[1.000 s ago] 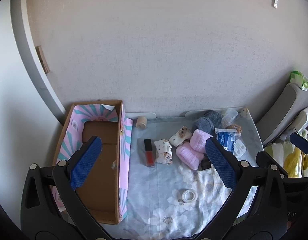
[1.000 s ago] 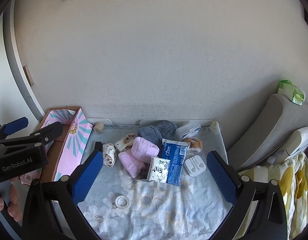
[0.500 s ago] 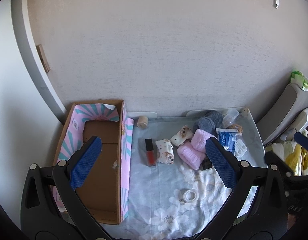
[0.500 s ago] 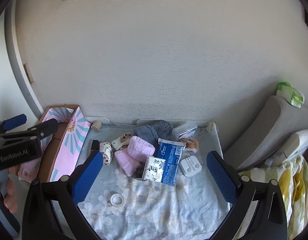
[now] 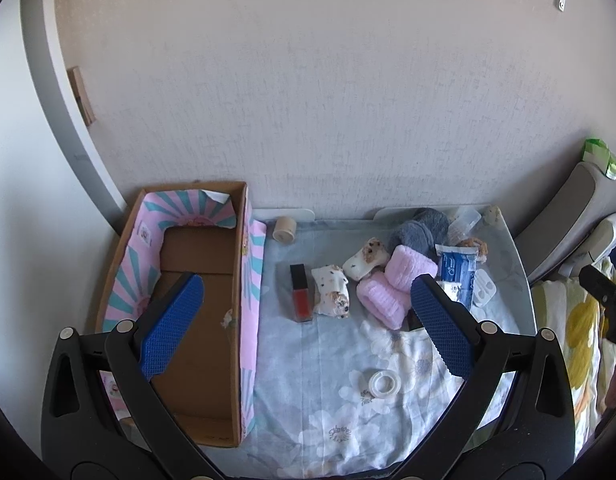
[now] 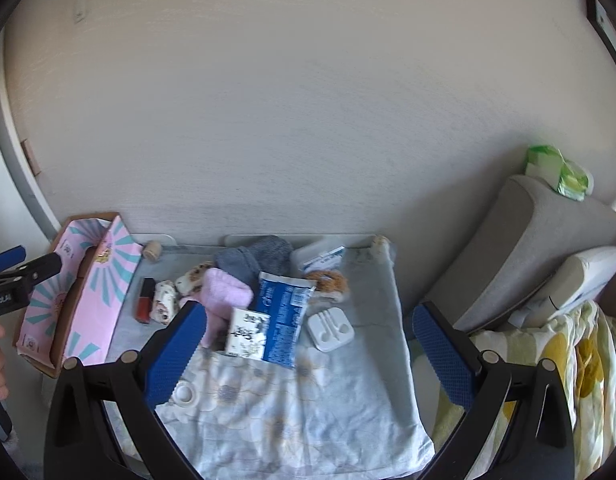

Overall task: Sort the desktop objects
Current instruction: 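Move both tools toward the objects on the table, then grasp the white patterned sock with left tool while right tool grasps white earphone case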

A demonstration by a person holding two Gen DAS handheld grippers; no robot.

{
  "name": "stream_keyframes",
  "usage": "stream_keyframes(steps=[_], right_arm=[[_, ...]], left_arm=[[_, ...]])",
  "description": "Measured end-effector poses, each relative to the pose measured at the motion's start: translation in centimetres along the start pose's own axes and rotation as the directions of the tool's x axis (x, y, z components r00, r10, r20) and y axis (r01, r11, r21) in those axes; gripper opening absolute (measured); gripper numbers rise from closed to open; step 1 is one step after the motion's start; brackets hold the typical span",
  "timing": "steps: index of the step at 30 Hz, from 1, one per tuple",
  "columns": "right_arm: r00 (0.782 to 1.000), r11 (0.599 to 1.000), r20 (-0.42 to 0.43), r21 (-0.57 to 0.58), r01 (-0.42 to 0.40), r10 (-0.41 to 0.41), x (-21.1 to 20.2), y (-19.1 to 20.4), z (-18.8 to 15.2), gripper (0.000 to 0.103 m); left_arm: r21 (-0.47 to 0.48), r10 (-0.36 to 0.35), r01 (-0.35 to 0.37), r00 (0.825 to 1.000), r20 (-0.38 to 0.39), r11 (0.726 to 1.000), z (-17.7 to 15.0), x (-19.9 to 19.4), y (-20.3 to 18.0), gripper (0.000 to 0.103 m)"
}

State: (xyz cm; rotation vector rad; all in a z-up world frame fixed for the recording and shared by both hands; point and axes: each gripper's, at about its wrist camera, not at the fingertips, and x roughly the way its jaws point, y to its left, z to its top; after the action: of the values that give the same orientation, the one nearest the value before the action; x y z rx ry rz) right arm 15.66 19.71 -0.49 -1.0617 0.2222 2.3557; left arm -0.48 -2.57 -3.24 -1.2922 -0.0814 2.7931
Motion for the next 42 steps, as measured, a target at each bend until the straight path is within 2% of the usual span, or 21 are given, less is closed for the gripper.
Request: stream_keyframes(steps=[3,8,13,14,16,19,22,25,28,33,36,41,42], right_arm=[[1.0,1.0,-0.004,0.009,-0.006,0.006,0.6,-0.9,-0.4,0.103],[0.999,0.999,-0.026,-0.002,-0.034,0.034,1.6,-1.7,-1.3,0.103],[0.996,0.998,-0.062,-0.029,-0.06,0.058,4.1,-2.9,-2.6,0.103],[0.996,0.997,-0.067,-0.036,-0.068,0.065,4.7,-3.3,-3.0,0.103],[0.994,0.995,-0.076,-0.05,-0.085,0.081,6.1,-4.0,-3.6,0.103],[0.99,0.989,-0.071,-0.082,-0.127,0.121,8.5,-5.0,-4.4,0.1],[0.984,0.98,-0.083,-0.112,-0.164,0.156,11.1,-5.6,-5.0,0.099],[0.981,0.972,-0.12,-0.162,-0.168,0.149,14.0,-5.6,-5.4,0.095],[0.976,0.962,-0.157,-0.206,-0.181,0.15,16.7,-5.1,-5.9,0.092],[0.971,0.944,-0.196,-0.271,-0.19,0.139,19.3,-4.2,-6.5,0.091],[0.968,0.94,-0.199,-0.273,-0.206,0.154,19.9,-4.2,-6.5,0.091],[0.962,0.931,-0.207,-0.279,-0.234,0.18,20.7,-4.2,-6.4,0.091],[0.96,0.931,-0.209,-0.273,-0.241,0.187,20.9,-4.2,-6.4,0.091]], left_arm=[[0.014,0.003,-0.003,1.0,0.023,1.0,-0.7,0.6,-0.3,0.103],[0.043,0.011,-0.011,1.0,-0.001,0.999,-3.3,2.9,-1.4,0.103],[0.058,0.037,-0.038,0.999,0.027,0.998,-5.8,5.3,-3.6,0.102],[0.069,0.051,-0.053,0.998,0.034,0.996,-6.2,6.0,-4.1,0.101],[0.091,0.075,-0.079,0.996,0.038,0.993,-6.7,8.0,-5.0,0.093],[0.111,0.103,-0.104,0.995,0.013,0.988,-6.9,11.7,-5.4,0.085],[0.115,0.137,-0.135,0.99,-0.01,0.984,-7.1,14.8,-5.3,0.085],[0.126,0.152,-0.15,0.988,-0.012,0.981,-7.5,17.0,-5.2,0.085],[0.151,0.165,-0.163,0.986,-0.001,0.975,-7.6,18.0,-5.3,0.082],[0.167,0.144,-0.143,0.99,0.004,0.976,-7.5,18.9,-5.4,0.077],[0.176,0.139,-0.135,0.99,-0.008,0.975,-7.4,19.5,-5.5,0.07],[0.192,0.147,-0.142,0.989,-0.013,0.971,-6.9,20.0,-5.4,0.068],[0.193,0.139,-0.133,0.99,-0.019,0.972,-6.8,20.1,-5.3,0.064]])
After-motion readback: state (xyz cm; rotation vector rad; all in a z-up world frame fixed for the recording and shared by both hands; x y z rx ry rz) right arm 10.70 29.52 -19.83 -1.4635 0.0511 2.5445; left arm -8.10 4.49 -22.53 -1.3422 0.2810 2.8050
